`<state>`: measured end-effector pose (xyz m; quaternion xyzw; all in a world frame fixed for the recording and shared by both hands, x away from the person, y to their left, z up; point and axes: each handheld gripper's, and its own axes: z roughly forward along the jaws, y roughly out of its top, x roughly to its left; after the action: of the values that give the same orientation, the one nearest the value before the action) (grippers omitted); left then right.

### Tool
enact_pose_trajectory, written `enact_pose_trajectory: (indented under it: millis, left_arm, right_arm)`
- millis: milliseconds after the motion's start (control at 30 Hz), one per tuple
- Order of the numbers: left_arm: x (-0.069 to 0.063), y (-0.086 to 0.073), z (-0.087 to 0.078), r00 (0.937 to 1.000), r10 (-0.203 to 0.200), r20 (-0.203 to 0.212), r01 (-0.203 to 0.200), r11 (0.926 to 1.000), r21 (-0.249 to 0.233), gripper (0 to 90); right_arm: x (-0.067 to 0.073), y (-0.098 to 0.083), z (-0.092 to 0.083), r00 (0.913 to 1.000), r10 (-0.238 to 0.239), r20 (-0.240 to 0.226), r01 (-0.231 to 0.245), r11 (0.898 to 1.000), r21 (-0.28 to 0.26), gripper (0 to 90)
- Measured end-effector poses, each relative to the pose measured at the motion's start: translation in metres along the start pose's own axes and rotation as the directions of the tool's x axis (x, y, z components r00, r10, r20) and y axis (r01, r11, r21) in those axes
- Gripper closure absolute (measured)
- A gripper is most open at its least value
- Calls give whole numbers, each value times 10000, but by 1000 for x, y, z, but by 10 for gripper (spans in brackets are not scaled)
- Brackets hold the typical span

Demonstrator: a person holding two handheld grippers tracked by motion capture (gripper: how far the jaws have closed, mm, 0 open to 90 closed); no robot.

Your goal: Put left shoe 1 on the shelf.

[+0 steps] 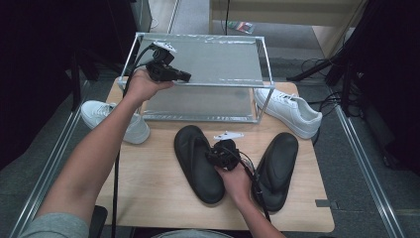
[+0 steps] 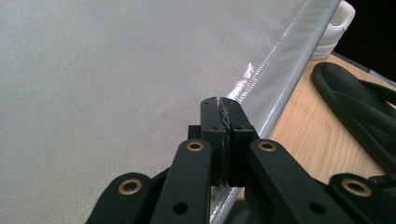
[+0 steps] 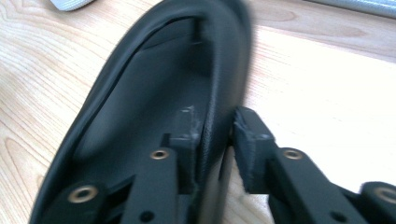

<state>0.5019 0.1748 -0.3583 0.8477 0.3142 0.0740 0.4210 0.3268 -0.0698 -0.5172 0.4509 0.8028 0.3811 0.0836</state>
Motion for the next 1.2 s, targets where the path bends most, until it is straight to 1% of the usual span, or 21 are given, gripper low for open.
enact_pose_trajectory:
  millis: [67,133,200,300,333,433,467,533,567,600,633,667,700,733,767,867,900,933,967,1133,1200]
  left_arm:
    - [0,0,0,10000,-43,-9,43,10000,58,900]
    - [1,1,0,9998,-190,84,190,9998,67,900]
    - [2,1,0,9998,-191,93,190,9998,86,900]
    - [1,1,1,9999,-160,15,160,9998,97,900]
    - [0,1,1,9999,-112,0,112,9998,138,900]
    - [-1,2,1,9999,-7,-110,10,9997,232,900]
    - [-1,3,0,9999,-5,-130,8,9997,249,900]
    - [-1,3,0,9999,-65,-140,69,9996,280,900]
    - [-2,3,0,9998,-90,-148,94,9996,263,900]
    - [-1,3,0,9998,-126,-134,129,9996,242,900]
    - [-1,2,1,9997,-203,-110,205,9996,216,900]
    - [-1,2,0,9998,-193,-81,194,9995,236,900]
    - [0,2,0,9998,-170,-72,172,9996,245,900]
    - [0,3,0,9998,-170,-60,172,9995,250,900]
    - [0,3,0,9999,-151,-66,153,9995,275,900]
    - [-2,4,1,9999,-64,-147,69,9995,319,900]
    - [-2,4,1,9998,-111,-150,116,9995,304,900]
    - [-3,4,1,9998,-90,-196,96,9995,308,900]
    - [-2,4,0,9999,-61,-156,66,9994,344,900]
    - [0,4,1,9999,-124,-61,126,9994,319,900]
    - [-1,4,1,9999,-112,-72,115,9994,338,900]
  right_arm:
    - [0,1,0,10000,-80,-13,80,9999,-77,807]
    - [-1,2,0,9998,-152,-120,152,9999,-44,816]
    - [-1,2,0,9997,-195,-170,195,9998,5,822]
    - [-2,3,0,9996,-112,-271,114,9999,90,827]
    - [-1,4,-1,9996,29,-288,-26,9999,134,828]
    - [-3,6,-2,9995,-9,-320,10,10000,55,828]
    - [-3,8,-3,9994,103,-326,-101,9999,59,828]
    - [-4,13,-5,9996,58,-263,-62,9999,-133,827]
    - [-4,13,-5,9996,58,-263,-62,9999,-133,827]
    - [-6,18,-7,9997,91,-235,-97,9996,-246,827]
    - [-6,18,-7,9997,91,-235,-97,9996,-246,827]
    - [-7,20,-7,9996,185,-224,-191,9995,-237,828]
    - [-9,23,-7,9997,176,-168,-181,9994,-305,828]
    - [-14,29,-5,9996,258,-69,-260,9989,-387,827]
    - [-14,29,-5,9996,258,-69,-260,9989,-387,827]
    - [-22,39,-2,9991,386,171,-377,9980,-508,827]
    - [-24,42,0,9988,429,245,-414,9974,-596,828]
    - [-26,45,3,9986,400,336,-377,9971,-660,828]
    - [-28,48,5,9981,439,426,-408,9967,-700,828]
    - [-37,62,17,9938,586,941,-505,9949,-868,828]
    - [-42,68,22,9906,768,1133,-664,9934,-931,828]
